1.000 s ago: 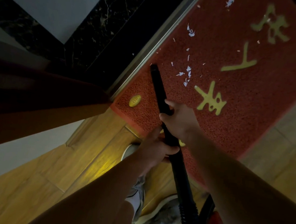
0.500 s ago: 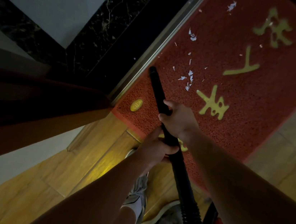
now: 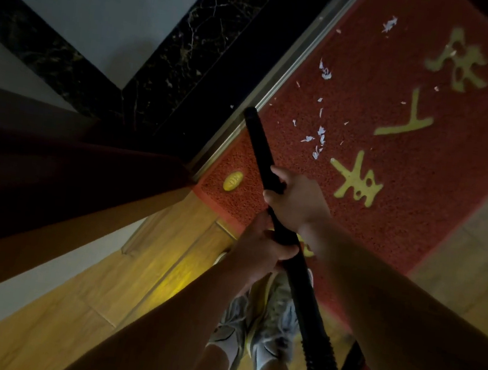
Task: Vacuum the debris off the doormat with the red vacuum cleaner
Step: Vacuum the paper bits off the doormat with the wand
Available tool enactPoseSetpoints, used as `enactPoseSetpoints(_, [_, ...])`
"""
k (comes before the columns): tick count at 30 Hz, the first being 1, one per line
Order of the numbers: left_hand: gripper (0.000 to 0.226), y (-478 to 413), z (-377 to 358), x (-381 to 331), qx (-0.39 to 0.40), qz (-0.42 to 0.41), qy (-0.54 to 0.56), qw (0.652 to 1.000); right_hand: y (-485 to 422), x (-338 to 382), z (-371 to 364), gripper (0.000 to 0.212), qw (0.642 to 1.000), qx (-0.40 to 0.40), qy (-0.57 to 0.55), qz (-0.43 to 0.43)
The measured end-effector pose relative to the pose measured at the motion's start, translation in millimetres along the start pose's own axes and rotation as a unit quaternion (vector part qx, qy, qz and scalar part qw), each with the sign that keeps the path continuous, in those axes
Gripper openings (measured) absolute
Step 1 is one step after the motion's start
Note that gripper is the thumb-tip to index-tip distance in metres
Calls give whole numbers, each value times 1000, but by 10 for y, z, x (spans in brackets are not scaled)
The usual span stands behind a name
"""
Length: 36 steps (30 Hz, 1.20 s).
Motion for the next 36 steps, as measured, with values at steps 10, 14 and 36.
enactPoseSetpoints(10, [48, -227, -122, -98, 15, -11, -33, 999, -209, -62, 156, 59, 1000, 0, 3, -10])
enactPoseSetpoints(14, [45, -298, -249, -120, 27, -17, -37, 999, -252, -122, 241, 54, 1000, -1, -5, -5])
enactPoseSetpoints(36, [46, -644, -592, -359, 83, -12, -76, 994, -479, -333, 789, 54, 996, -54, -16, -63])
Point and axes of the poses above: each hand's wrist, its own y-axis away from the middle knuckle, its own z-axis out of the back of the hand, x = y × z, the point moved 6 cm from there along -y, towards the middle knuckle, and after that the axes turned 12 degrees about -z, right-handed, at the moved point
